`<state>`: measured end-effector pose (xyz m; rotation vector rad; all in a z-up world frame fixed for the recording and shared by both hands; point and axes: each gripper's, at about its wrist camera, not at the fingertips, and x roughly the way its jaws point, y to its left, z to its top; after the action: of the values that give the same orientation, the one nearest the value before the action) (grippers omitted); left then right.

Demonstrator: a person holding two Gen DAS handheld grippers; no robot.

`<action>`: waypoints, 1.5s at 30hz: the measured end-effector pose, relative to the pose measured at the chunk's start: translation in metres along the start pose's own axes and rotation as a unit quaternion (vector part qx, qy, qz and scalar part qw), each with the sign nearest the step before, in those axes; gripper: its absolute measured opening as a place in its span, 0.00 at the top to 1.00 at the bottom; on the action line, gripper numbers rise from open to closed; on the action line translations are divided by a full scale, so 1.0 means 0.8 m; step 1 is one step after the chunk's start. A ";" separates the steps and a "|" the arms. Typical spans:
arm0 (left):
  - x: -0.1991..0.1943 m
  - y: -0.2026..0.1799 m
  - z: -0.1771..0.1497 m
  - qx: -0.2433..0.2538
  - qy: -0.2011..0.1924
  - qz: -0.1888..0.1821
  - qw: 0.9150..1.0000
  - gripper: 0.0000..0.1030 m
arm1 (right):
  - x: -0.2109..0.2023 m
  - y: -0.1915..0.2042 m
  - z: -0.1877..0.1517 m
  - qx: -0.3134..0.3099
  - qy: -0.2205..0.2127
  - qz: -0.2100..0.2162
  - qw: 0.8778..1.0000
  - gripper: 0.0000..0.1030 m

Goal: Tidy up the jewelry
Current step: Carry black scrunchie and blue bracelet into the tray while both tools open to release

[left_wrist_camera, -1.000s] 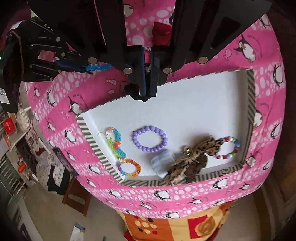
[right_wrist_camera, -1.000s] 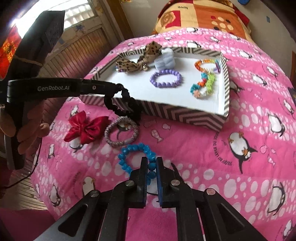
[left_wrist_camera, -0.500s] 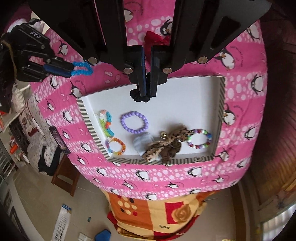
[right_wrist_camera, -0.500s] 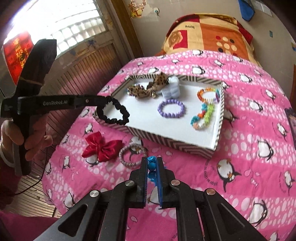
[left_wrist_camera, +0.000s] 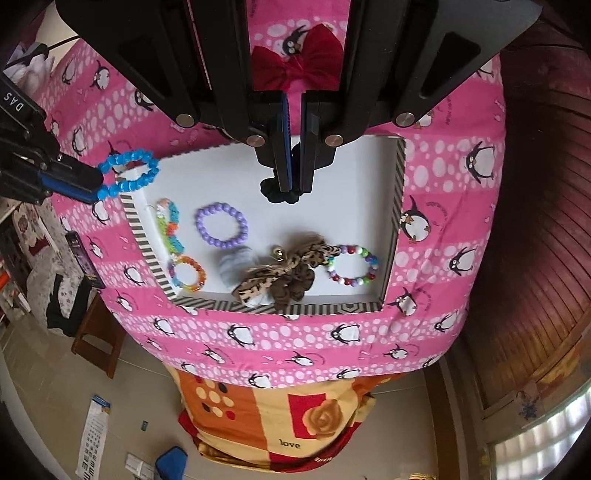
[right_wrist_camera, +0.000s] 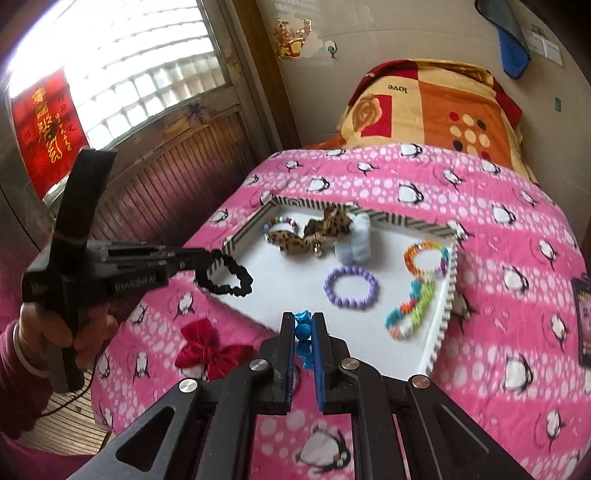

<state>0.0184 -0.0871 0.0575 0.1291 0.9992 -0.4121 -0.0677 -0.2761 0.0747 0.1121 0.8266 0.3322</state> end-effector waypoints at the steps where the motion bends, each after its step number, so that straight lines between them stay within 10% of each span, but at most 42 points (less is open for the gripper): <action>1: 0.002 0.004 0.002 -0.003 0.001 0.000 1.000 0.98 | 0.006 0.002 0.007 -0.002 0.001 0.001 1.000 0.92; 20: 0.075 0.046 0.030 -0.053 0.049 -0.022 0.997 0.98 | 0.129 0.037 0.052 -0.016 0.064 0.055 0.996 0.92; 37: 0.140 0.086 0.047 -0.093 0.076 0.023 0.993 0.98 | 0.240 -0.011 0.080 -0.009 0.095 -0.021 0.995 0.86; 39: 0.141 0.087 0.048 -0.096 0.075 0.031 0.992 0.95 | 0.234 -0.014 0.079 -0.006 0.088 -0.025 0.996 0.71; 45: 0.128 0.083 0.045 -0.101 0.074 0.029 0.992 0.63 | 0.197 -0.013 0.068 0.020 0.072 -0.006 0.997 0.70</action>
<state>0.1214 -0.0655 -0.0143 0.0057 1.1750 -0.2481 0.0744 -0.2320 -0.0014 0.1217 0.9769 0.3159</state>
